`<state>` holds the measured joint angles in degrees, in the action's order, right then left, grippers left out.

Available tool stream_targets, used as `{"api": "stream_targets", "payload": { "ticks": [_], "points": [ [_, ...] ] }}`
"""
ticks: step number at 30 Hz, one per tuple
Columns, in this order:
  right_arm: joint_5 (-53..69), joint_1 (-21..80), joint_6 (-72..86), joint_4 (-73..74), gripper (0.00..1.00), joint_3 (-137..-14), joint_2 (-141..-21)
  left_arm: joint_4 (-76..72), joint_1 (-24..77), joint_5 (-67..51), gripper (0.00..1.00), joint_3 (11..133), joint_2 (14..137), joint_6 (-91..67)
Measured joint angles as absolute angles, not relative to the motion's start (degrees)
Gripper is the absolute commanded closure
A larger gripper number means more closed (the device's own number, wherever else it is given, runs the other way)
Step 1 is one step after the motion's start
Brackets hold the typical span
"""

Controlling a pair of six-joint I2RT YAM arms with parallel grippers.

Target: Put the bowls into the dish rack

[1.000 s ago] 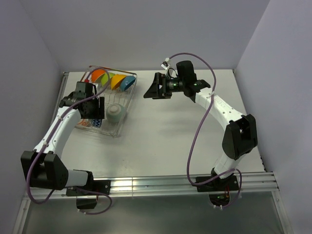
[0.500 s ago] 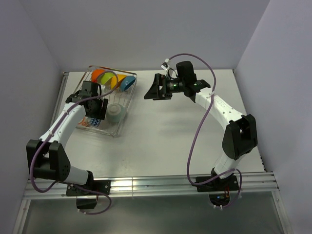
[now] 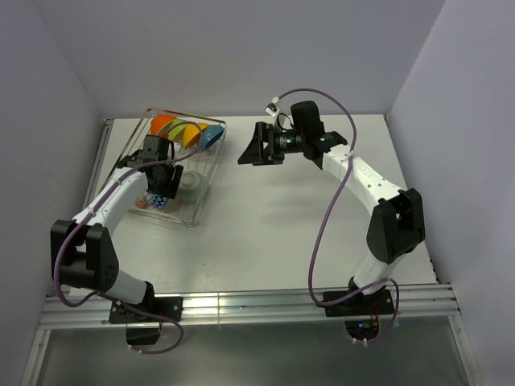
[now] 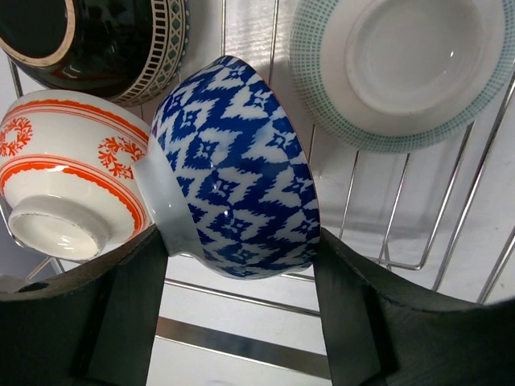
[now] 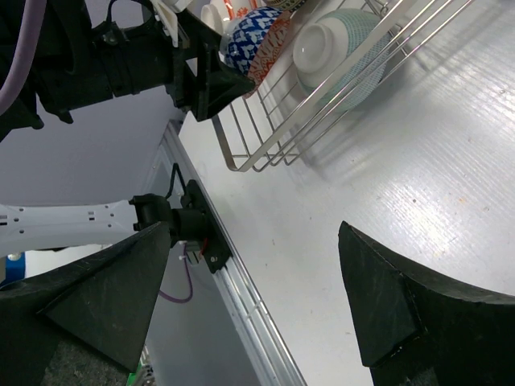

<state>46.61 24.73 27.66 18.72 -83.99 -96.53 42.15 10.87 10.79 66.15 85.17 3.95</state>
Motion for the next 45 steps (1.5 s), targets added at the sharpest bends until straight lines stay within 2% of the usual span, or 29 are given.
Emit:
{"api": "stream_targets", "payload": {
  "ticks": [6,9,13,16,17,18,24,25,37,45],
  "points": [
    [46.6,24.7,27.5,18.9,0.08,-84.0,-96.5,40.1,11.7,13.2,0.85,64.5,85.3,4.9],
    [46.6,24.7,27.5,19.0,0.08,-84.0,-96.6,39.4,12.0,14.1,0.73,63.8,85.3,5.4],
    [46.6,24.7,27.3,19.4,0.08,-84.0,-96.6,38.8,12.8,15.1,0.47,63.4,85.3,5.5],
    [46.6,24.7,27.3,19.7,0.08,-84.0,-96.6,38.8,13.0,15.3,0.34,63.3,85.3,5.5],
    [46.6,24.7,27.3,19.8,0.08,-84.0,-96.6,38.8,13.1,15.4,0.32,63.3,85.3,5.5],
    [46.6,24.7,27.3,19.9,0.07,-84.0,-96.6,38.8,13.1,15.5,0.21,63.3,85.4,5.4],
    [46.6,24.6,27.0,20.5,0.07,-84.0,-96.6,40.2,14.2,13.8,0.10,63.3,86.0,4.7],
    [46.6,24.6,27.0,20.7,0.07,-84.0,-96.6,40.6,14.5,13.3,0.01,63.3,86.1,4.7],
    [46.5,24.6,25.8,21.3,0.06,-84.0,-96.6,45.5,15.6,10.4,0.01,67.4,86.1,2.9],
    [44.1,24.5,21.0,24.2,0.03,-84.3,-96.1,48.4,15.0,1.2,0.00,80.6,81.8,0.8]
  ]
}}
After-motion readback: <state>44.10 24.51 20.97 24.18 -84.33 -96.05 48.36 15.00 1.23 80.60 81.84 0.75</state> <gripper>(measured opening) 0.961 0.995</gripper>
